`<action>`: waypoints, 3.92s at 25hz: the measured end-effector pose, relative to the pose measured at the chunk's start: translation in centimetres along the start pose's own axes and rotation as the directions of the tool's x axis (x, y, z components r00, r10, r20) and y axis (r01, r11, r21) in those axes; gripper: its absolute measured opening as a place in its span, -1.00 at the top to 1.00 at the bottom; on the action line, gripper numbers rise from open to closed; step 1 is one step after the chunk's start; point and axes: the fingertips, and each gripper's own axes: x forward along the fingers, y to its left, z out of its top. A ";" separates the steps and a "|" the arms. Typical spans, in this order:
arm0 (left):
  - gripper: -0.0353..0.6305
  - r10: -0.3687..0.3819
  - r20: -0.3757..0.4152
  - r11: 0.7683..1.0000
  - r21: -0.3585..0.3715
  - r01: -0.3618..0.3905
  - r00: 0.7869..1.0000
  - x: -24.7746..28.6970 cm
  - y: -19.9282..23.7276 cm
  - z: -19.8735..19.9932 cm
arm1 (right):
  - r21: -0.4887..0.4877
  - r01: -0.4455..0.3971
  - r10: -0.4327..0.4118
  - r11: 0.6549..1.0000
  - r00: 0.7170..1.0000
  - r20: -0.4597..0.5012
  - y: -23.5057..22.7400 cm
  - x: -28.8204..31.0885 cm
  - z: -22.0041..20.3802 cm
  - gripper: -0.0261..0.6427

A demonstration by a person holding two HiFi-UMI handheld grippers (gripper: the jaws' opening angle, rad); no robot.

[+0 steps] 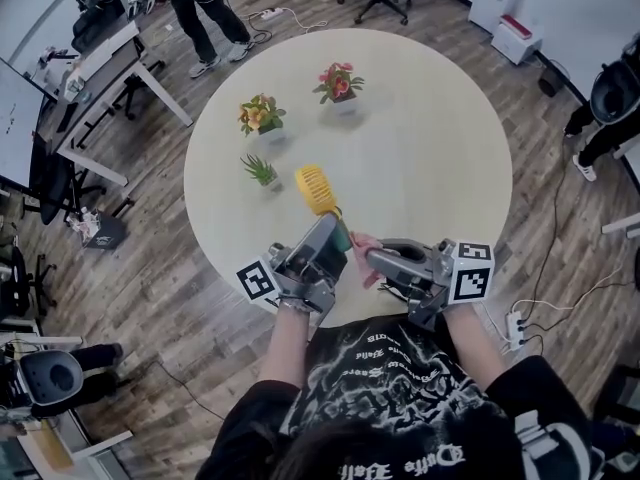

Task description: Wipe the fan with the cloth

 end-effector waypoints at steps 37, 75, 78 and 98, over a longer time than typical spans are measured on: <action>0.30 0.976 -0.089 0.166 0.891 -0.422 0.197 -13.6 19.5 0.9 | -0.045 0.256 -0.252 0.966 0.965 0.070 -4.2 -3.4 -0.6 0.78; -0.09 0.772 0.188 0.223 0.814 -0.536 0.607 -8.6 4.5 -1.8 | -0.466 0.765 -0.756 0.445 0.599 0.262 -10.6 -10.7 1.0 0.77; -0.09 0.764 0.203 0.225 0.806 -0.548 0.612 -8.5 4.4 -1.7 | -0.510 0.756 -0.760 0.411 0.593 0.265 -10.4 -10.3 1.3 0.77; 0.83 0.764 0.249 0.184 0.801 -0.570 0.595 -8.7 4.9 -2.5 | -0.639 0.676 -0.749 0.366 0.621 0.229 -8.9 -6.4 0.7 0.78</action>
